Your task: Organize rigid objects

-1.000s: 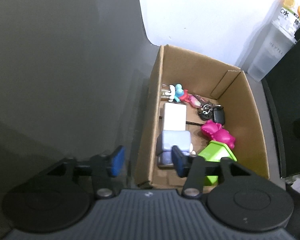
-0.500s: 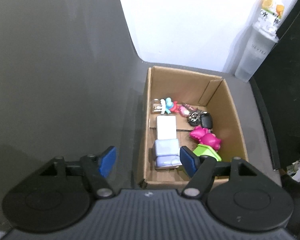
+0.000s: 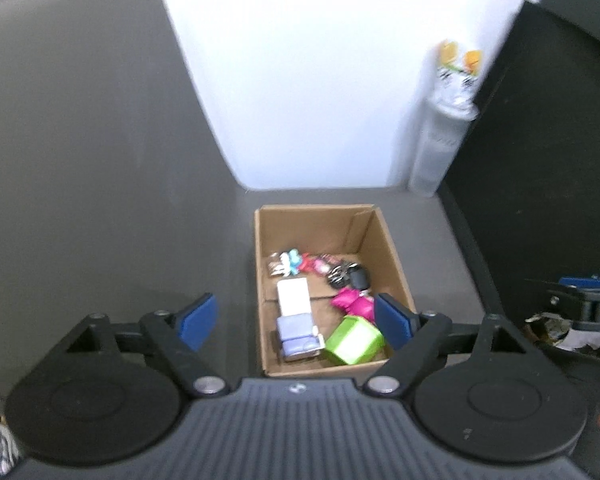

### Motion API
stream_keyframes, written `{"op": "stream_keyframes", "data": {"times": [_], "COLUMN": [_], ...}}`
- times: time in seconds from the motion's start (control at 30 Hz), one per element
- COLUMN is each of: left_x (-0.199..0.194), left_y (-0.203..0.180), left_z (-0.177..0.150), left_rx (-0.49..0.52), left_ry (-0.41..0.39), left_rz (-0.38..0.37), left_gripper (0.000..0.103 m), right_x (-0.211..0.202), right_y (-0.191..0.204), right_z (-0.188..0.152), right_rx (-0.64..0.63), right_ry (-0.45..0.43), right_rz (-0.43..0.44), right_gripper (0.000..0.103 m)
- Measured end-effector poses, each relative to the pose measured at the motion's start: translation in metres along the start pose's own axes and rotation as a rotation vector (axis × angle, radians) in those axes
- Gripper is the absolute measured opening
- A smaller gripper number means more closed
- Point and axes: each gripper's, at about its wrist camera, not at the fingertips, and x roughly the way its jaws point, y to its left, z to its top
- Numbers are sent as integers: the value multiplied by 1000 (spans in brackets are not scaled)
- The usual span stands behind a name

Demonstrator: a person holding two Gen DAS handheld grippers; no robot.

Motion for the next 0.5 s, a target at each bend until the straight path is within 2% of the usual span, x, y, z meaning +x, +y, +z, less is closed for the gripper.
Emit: {"op": "stream_keyframes", "data": {"times": [0.07, 0.13, 0.27, 0.37, 0.5], "left_x": [-10, -18, -34, -49, -70], "left_y": [-3, -3, -1, 1, 4], "left_z": [0, -2, -6, -8, -12], "left_rx": [12, 4, -12, 14, 32], "left_ry": [-15, -24, -50, -72, -101], "left_rz": [-18, -42, -52, -71, -81], "left_gripper": [87, 93, 98, 103, 103], "right_x": [-10, -21, -38, -47, -62], "right_y": [2, 5, 13, 22, 32], "right_z": [-1, -2, -5, -7, -15], "right_rx": [3, 11, 22, 1, -12], "right_ry": [-14, -30, -42, -48, -51], "right_rz": [-3, -4, -12, -43, -38], "right_gripper": [103, 103, 103, 103, 103]}}
